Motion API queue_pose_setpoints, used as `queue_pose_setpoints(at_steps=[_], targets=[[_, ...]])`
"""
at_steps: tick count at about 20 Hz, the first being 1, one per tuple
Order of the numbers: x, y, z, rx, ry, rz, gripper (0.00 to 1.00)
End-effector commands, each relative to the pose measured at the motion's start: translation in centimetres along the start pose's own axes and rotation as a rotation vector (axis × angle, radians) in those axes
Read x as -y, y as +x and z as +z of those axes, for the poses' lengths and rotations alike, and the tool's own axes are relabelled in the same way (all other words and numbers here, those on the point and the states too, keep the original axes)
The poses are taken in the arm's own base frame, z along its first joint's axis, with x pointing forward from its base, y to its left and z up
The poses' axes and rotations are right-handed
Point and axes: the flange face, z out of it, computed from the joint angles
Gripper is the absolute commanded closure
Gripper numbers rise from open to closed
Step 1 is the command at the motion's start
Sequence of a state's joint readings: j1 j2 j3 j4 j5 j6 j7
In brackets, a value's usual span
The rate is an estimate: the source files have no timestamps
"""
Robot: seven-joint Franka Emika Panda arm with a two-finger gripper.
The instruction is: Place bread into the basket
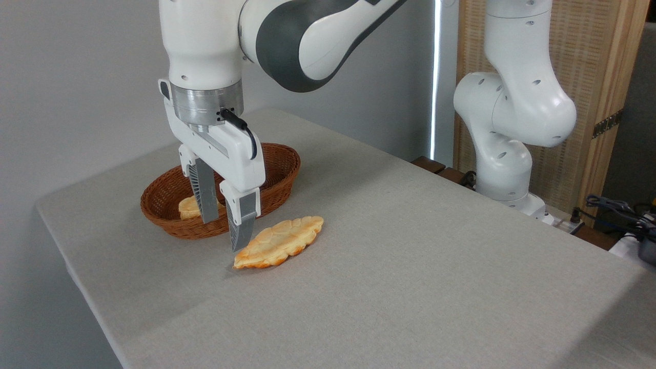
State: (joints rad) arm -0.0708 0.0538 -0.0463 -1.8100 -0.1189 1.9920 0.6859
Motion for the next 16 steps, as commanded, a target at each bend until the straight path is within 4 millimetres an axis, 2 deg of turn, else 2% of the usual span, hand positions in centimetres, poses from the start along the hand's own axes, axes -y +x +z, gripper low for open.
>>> queue_pose_setpoints(at_steps=[1,9,13,16], targets=[[0.0,-0.2,1.0,0.022,-0.029,0.006,0.00],[-0.1,-0.3,1.2,0.027,-0.033,0.003,0.00],[-1.2,-1.0,3.7,0.078,-0.074,0.003,0.00],[-1.9,-1.0,4.6,0.094,-0.090,-0.001,0.00]])
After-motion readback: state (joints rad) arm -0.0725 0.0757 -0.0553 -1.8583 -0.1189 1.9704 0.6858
